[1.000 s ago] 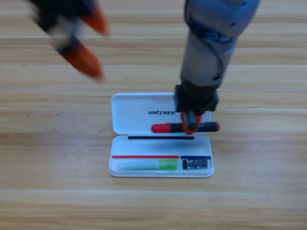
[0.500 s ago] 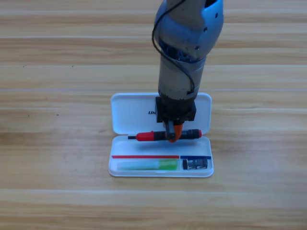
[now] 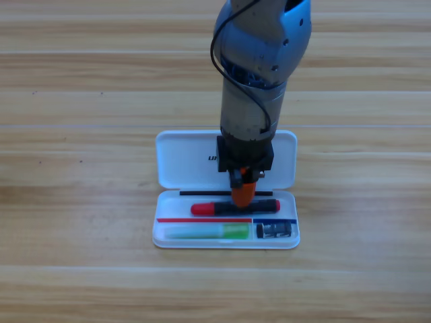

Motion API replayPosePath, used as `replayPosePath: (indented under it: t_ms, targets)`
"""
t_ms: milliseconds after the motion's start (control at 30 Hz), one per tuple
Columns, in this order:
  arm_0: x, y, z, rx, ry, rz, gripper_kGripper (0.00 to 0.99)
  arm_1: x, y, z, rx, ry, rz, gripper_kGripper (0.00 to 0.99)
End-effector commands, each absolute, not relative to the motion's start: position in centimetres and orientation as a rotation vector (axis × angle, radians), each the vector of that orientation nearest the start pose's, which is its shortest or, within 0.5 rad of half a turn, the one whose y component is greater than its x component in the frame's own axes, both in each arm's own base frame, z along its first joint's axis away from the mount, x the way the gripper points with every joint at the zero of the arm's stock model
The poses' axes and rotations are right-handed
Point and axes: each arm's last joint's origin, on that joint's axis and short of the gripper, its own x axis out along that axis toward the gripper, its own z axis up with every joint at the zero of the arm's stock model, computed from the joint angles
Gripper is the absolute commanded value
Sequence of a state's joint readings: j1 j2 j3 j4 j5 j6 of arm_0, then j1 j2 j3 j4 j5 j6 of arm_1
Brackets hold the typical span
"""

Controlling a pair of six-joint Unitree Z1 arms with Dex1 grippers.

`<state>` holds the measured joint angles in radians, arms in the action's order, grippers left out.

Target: Clean up eraser and pencils

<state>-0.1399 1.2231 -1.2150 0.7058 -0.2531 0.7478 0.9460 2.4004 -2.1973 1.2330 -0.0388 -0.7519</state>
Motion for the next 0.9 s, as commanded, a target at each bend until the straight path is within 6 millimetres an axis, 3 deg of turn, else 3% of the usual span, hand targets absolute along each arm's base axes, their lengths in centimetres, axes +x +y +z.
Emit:
replayPosePath:
  t_ms: [33, 167, 333, 433, 533, 733, 900]
  targets:
    - [18.4, -3.5, 40.1, 0.644, 0.567, -0.622, 0.990, 28.4, 41.4, 20.8, -1.334, 1.073, 1.264, 0.876]
    - [18.6, -3.5, 40.0, 0.633, 0.575, -0.620, 0.990, 27.9, 40.8, 22.4, -1.319, 1.069, 1.272, 0.876]
    - [20.5, -4.0, 39.9, 0.594, 0.569, -0.658, 0.990, 25.1, 37.8, 29.5, -1.203, 0.995, 1.363, 0.900]
    - [22.7, -4.4, 39.7, 0.574, 0.565, -0.683, 0.990, 22.9, 35.1, 34.1, -1.132, 0.915, 1.411, 0.902]
    - [25.0, -4.7, 39.1, 0.554, 0.553, -0.688, 0.983, 21.9, 32.7, 37.4, -1.054, 0.843, 1.437, 0.902]
    - [30.0, -5.9, 36.8, 0.516, 0.515, -0.802, 0.983, 20.8, 29.4, 40.0, -0.887, 0.736, 1.451, 0.916]
    - [33.3, -6.9, 34.0, 0.485, 0.506, -0.871, 0.953, 19.2, 27.3, 40.3, -0.810, 0.651, 1.424, 0.923]
